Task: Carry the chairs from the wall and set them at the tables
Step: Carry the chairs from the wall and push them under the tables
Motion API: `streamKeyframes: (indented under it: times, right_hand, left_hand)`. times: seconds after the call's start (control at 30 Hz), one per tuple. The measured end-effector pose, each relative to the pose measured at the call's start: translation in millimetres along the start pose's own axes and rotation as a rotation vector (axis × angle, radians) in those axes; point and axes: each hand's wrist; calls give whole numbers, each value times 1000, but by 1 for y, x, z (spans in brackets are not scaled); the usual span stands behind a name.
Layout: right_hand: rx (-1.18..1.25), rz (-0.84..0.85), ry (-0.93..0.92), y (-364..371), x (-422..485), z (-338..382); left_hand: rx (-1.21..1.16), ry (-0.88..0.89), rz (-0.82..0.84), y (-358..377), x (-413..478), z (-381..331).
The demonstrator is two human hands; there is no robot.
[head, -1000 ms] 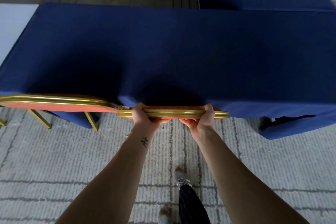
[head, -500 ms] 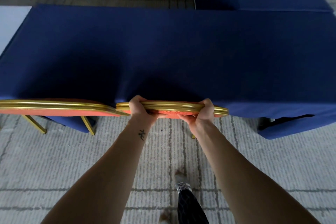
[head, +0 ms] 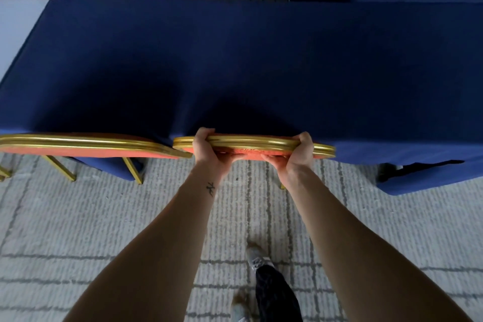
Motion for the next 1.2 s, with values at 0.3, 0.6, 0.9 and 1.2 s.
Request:
streamKeyframes:
  times: [0.3, 0.6, 0.9, 1.2]
  right_hand:
    - [-109, 146, 120, -18, -39, 5]
    - [-335, 445, 343, 32, -126, -78]
    - [-643, 646, 556, 91, -215, -210]
    - [-1008, 858, 700, 76, -351, -409]
  left_hand:
    - [188, -29, -107, -1, -49, -23]
    - [-130, 171, -162, -69, -126, -75]
    - [-510, 516, -303, -200, -222, -165]
    - [-743, 794, -382, -377, -368, -224]
Point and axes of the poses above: each hand's wrist, its own x-axis towards the middle knuckle, its own y-axis out of the palm, z = x × y, and after that the axes turned 15 degrees about y, right-handed
